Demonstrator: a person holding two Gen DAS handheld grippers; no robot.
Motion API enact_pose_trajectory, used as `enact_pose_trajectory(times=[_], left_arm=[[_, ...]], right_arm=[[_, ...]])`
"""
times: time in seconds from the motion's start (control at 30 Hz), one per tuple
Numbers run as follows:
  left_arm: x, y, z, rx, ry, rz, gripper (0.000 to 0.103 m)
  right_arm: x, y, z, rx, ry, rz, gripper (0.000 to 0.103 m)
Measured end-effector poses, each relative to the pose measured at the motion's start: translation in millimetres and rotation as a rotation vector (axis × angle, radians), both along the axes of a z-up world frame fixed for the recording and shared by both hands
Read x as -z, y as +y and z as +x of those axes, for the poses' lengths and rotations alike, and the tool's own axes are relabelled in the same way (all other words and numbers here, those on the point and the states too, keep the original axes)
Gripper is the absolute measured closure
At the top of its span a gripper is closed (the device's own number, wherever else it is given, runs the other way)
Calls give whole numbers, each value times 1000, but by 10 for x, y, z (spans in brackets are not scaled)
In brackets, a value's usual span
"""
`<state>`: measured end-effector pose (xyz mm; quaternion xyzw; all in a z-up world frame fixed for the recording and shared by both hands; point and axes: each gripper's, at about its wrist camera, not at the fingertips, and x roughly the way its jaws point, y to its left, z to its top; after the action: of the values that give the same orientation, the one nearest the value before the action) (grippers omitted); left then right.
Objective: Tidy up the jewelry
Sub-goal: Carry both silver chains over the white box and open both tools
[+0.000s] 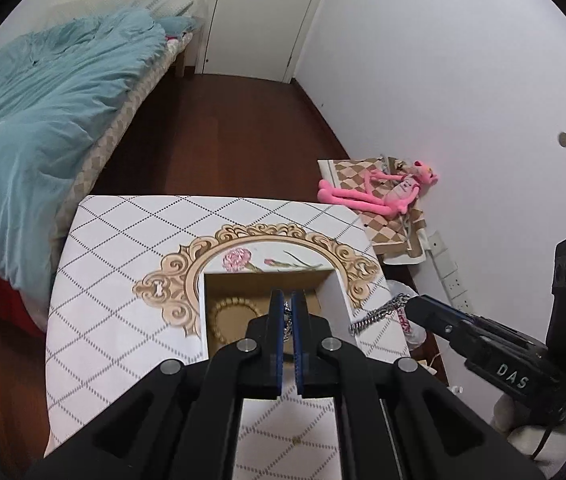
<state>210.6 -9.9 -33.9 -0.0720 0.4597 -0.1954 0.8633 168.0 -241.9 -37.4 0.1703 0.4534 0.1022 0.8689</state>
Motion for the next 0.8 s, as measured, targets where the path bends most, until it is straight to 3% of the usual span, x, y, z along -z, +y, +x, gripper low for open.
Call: enact_pose_trajectory(times=[0.27,0.53,0.6,0.67,0.8], left_arm=[[467,-131,548,22,138,51,101],[729,-64,764,-83,190,196,95],[767,-22,779,-105,186,228,77],[803,44,791,-131,181,246,8],[817,121,761,-169,148,273,6]], right_arm=[[427,-18,719,-24,131,-37,89],[713,94,1023,-91,239,-10,89],[769,118,1069,-100,260,7,89],[858,167,1120,-117,296,-25,89],[1031,157,1199,-100,369,-120,88]])
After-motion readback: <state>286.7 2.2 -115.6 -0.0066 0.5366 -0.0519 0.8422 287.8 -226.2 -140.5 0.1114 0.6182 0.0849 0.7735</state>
